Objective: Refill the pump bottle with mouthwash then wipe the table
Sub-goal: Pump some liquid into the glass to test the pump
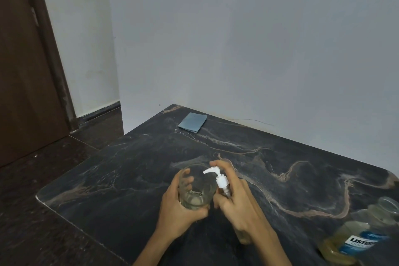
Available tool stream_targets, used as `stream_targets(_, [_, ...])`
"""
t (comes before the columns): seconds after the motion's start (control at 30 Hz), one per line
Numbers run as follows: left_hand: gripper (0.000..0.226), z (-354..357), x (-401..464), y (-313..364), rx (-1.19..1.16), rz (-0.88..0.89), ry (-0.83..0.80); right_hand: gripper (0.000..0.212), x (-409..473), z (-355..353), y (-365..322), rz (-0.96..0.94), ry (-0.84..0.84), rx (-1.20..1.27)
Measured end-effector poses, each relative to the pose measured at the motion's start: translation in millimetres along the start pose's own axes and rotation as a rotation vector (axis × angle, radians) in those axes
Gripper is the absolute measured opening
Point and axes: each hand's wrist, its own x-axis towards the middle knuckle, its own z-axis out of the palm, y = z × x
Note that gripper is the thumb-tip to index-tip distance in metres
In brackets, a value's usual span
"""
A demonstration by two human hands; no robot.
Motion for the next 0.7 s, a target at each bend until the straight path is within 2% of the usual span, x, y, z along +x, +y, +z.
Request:
stream_targets(0.13, [0.093, 0.2, -0.8, 3.5, 0.010, -0.011, 0.002, 0.051, -1.9, 0.9, 3.9, 0.028, 0.020, -0.024])
stream_targets(0.3, [0.094, -0.2, -1.4, 4.5, 0.013, -0.014, 0.002, 0.066, 1.3, -0.2, -0.5, -0.016, 0.003, 0.024])
stream_targets(0.5, [0.094, 0.1, -1.1, 3.8, 0.010, -0.012, 0.003, 0.051, -0.7, 4.7, 6.0, 0.008, 0.039, -0.021])
stream_targets(0.63, [0.093, -0.1, -1.2, 1.9, 0.012, -0.007, 0.006, 0.065, 1.1, 4.2, 4.9, -0.010, 0.022, -0.006])
stream_targets(0.7, [0.094, -0.4, -0.8, 1.5, 0.020, -0.004, 0.008, 0.062, 0.6, 4.9, 5.8, -0.017, 0.029, -0.013])
